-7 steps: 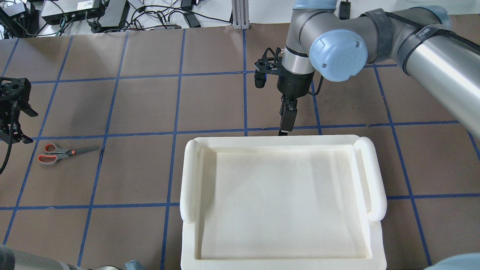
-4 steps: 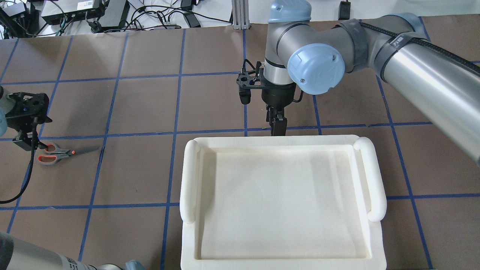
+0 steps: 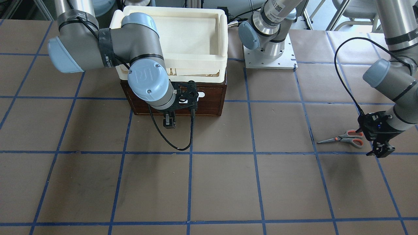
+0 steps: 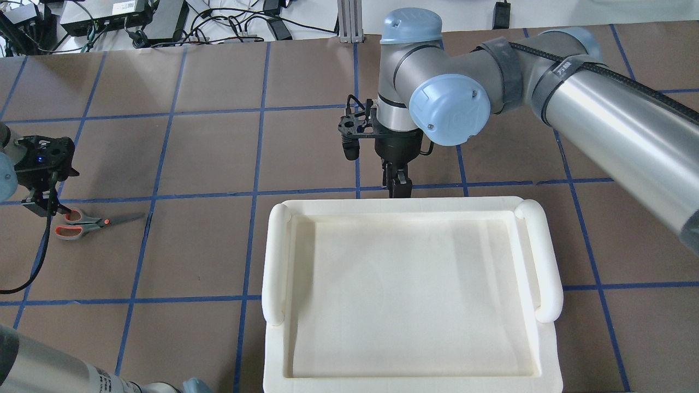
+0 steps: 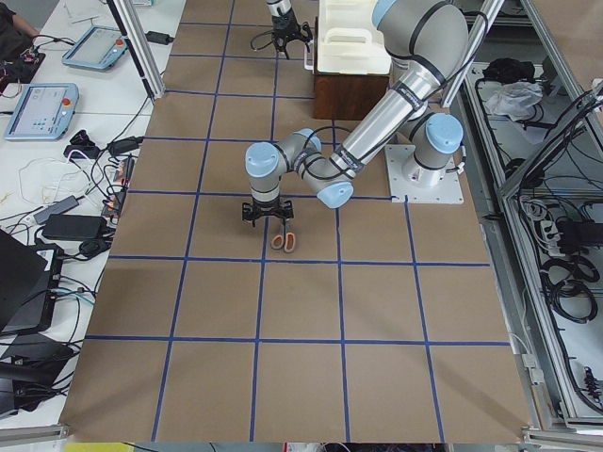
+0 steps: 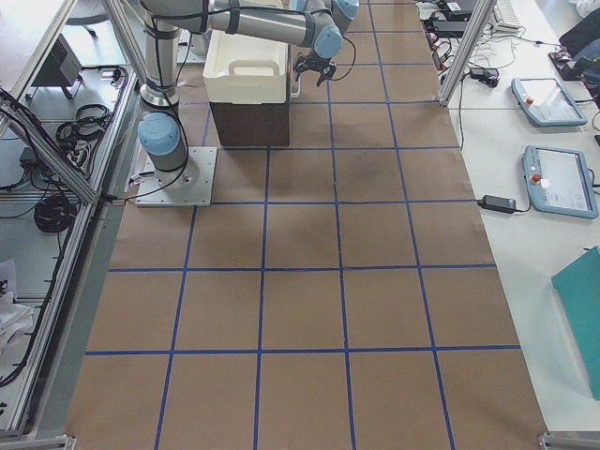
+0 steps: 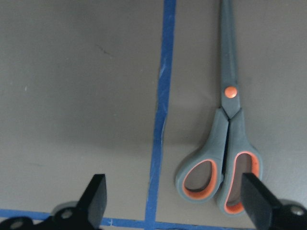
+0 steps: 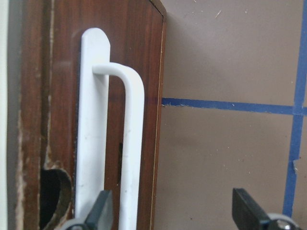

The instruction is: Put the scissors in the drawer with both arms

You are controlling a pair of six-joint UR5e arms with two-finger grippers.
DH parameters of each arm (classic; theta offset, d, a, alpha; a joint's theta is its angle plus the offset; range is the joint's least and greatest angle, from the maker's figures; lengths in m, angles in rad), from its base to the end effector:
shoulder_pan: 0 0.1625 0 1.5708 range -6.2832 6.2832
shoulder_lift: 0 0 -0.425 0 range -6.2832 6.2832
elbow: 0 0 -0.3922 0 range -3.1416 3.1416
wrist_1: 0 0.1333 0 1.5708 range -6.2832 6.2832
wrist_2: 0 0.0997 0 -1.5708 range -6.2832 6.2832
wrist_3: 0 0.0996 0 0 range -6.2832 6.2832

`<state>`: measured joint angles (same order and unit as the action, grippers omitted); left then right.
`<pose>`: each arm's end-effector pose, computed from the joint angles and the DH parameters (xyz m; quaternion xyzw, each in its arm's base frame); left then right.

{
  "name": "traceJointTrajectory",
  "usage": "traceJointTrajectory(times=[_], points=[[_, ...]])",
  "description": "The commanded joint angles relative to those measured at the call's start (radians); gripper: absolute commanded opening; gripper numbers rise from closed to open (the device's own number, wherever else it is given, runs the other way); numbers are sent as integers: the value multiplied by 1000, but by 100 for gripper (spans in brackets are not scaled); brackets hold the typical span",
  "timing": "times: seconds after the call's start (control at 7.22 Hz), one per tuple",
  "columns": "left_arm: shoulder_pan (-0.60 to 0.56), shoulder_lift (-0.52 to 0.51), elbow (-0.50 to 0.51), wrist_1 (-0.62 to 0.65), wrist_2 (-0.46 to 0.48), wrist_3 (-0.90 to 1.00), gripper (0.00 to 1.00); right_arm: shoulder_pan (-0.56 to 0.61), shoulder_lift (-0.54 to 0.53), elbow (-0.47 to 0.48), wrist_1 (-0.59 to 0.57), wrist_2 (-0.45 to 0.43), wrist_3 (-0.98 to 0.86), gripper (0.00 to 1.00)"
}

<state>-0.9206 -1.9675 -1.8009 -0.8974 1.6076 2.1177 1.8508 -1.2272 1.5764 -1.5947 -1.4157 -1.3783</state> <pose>0.2516 -0.5450 0.2297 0.6690 0.7426 0.0138 0.0263 0.3017 -0.5112 0.3034 -0.7170 0.6738 0.0978 0.1495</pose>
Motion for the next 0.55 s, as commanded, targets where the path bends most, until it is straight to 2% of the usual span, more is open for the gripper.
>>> traceJointTrajectory(times=[0.0,0.28,0.42], points=[[3,-48,28,-4,6,-24,100,33,5,1,-2,-3,19,85],[14,-70,21,5,-11,-4,97,33,21,1,-4,-11,19,83],[9,-64,2,6,-9,54,96,33,44,1,-10,-52,19,81]])
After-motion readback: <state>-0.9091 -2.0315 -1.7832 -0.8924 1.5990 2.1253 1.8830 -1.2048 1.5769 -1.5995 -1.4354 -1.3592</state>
